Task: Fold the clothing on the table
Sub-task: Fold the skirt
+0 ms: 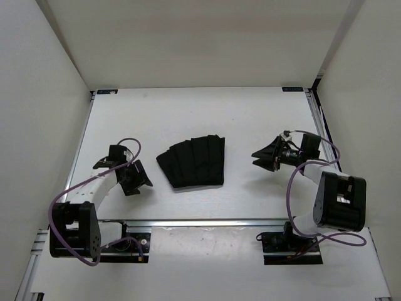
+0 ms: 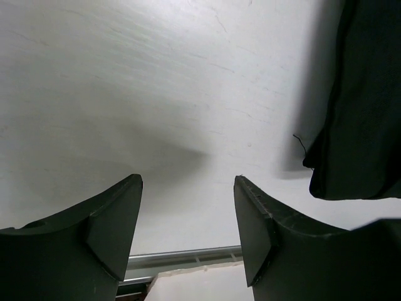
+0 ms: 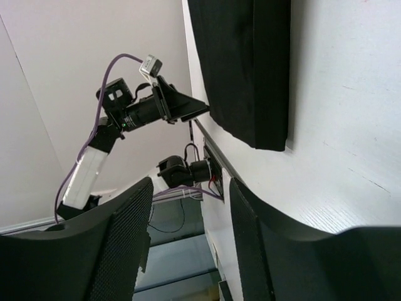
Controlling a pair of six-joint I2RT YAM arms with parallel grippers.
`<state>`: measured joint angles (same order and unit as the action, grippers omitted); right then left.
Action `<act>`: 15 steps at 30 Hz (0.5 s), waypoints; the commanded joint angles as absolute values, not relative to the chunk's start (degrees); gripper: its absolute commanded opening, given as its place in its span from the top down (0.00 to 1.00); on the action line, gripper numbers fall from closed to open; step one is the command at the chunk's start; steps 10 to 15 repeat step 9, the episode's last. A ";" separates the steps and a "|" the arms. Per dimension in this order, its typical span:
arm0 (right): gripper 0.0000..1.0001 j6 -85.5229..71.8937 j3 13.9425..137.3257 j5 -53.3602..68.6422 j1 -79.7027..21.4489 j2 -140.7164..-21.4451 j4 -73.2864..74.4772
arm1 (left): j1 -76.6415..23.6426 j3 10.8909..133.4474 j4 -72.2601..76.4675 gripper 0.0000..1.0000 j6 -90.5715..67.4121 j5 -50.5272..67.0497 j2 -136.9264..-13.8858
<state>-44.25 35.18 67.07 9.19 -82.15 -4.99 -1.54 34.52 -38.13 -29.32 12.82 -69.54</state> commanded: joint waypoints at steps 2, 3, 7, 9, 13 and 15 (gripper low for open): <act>0.40 -47.11 34.71 68.55 8.26 -83.84 -11.60 | -0.79 37.18 -37.10 0.29 -26.99 13.62 -70.04; 0.39 -47.02 34.72 68.47 8.26 -84.20 -11.51 | -0.70 37.09 -36.57 0.30 -26.90 14.49 -70.40; 0.37 -43.87 36.03 67.07 7.47 -84.81 -7.57 | -2.81 37.97 -37.09 0.30 -25.75 14.42 -73.82; 0.37 -40.19 37.70 64.88 6.77 -85.60 -2.40 | -4.39 39.37 -37.35 0.27 -25.23 14.32 -75.75; 0.37 -40.19 37.70 64.88 6.77 -85.60 -2.40 | -4.39 39.37 -37.35 0.27 -25.23 14.32 -75.75; 0.37 -40.19 37.70 64.88 6.77 -85.60 -2.40 | -4.39 39.37 -37.35 0.27 -25.23 14.32 -75.75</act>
